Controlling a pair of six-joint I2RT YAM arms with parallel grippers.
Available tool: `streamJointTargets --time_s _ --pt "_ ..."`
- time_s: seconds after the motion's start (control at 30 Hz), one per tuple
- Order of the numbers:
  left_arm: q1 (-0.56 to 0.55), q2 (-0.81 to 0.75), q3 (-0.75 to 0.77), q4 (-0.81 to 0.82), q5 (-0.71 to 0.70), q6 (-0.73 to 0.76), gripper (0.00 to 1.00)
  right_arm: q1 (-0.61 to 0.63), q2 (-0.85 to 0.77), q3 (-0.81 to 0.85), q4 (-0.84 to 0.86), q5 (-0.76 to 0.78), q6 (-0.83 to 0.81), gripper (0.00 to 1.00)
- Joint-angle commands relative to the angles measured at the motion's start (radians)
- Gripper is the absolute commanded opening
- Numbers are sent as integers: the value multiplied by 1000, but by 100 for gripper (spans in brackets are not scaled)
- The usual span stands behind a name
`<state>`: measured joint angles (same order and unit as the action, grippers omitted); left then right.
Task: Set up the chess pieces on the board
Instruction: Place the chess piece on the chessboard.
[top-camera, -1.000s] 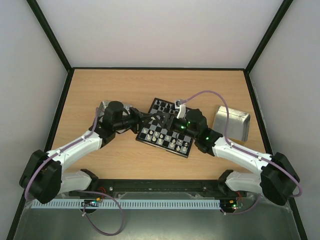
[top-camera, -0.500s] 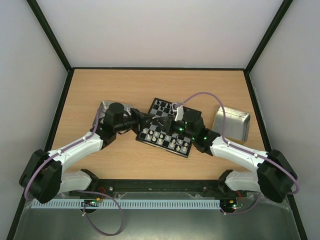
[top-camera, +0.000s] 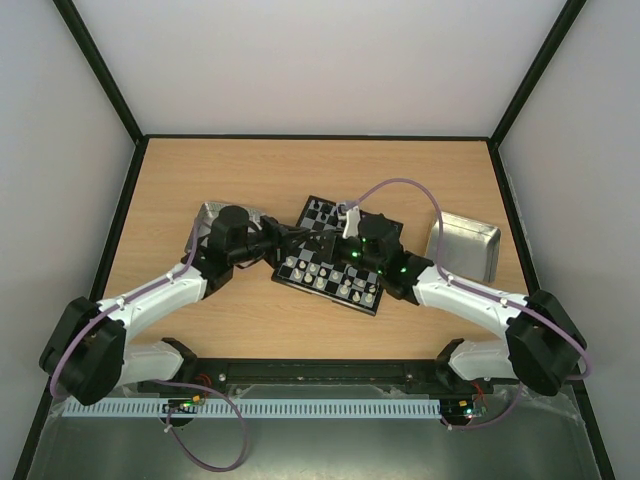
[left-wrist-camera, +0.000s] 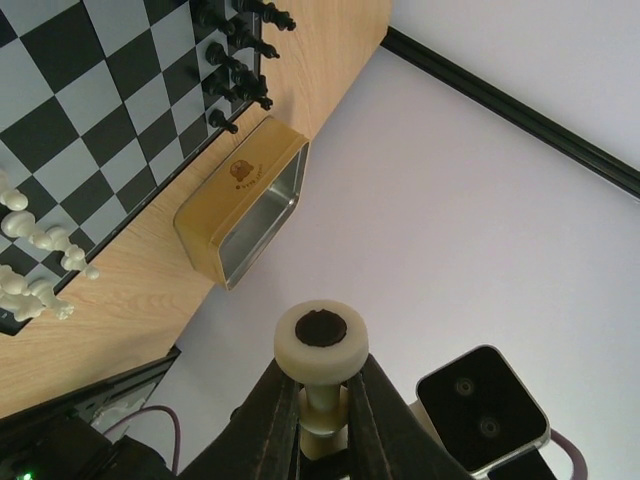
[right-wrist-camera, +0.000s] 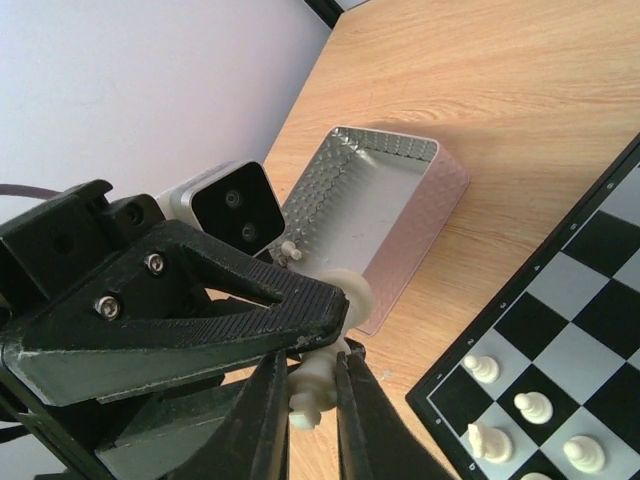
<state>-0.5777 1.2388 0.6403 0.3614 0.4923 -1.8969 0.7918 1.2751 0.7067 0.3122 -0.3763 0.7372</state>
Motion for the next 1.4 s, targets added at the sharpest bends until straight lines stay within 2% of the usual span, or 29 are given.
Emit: streamJointTargets --time_s 0.0,0.07,0.13,0.23,0.3,0.37,0.57,0.7,0.83,1.0,1.37 --pt "-12 -1 5 27 40 -1 13 2 16 43 -40 61 -16 3" --pt "-11 -5 15 0 34 31 21 2 8 57 -78 93 -16 2" --pt "-13 -17 56 -104 10 109 35 1 -9 77 -141 136 -13 2" --pt "-26 -46 166 -384 -118 324 61 1 -24 141 -349 190 -26 2" --pt "-25 -81 208 -515 -215 444 69 0 -30 191 -513 239 -35 2" --pt "-20 -128 210 -553 -299 545 72 -2 -29 240 -674 282 -49 2" --pt "-15 -188 224 -633 -487 887 75 3 8 370 -1025 366 -98 2" --pt "-13 -201 209 -673 -558 1102 76 32 36 435 -1136 381 -143 2" --pt "-13 -202 190 -696 -571 1244 75 102 130 484 -1194 348 -152 2" --pt "-11 -234 150 -692 -616 1331 75 142 221 505 -1220 317 -163 2" --pt "-11 -296 66 -644 -621 1363 76 150 371 527 -1174 272 -172 2"
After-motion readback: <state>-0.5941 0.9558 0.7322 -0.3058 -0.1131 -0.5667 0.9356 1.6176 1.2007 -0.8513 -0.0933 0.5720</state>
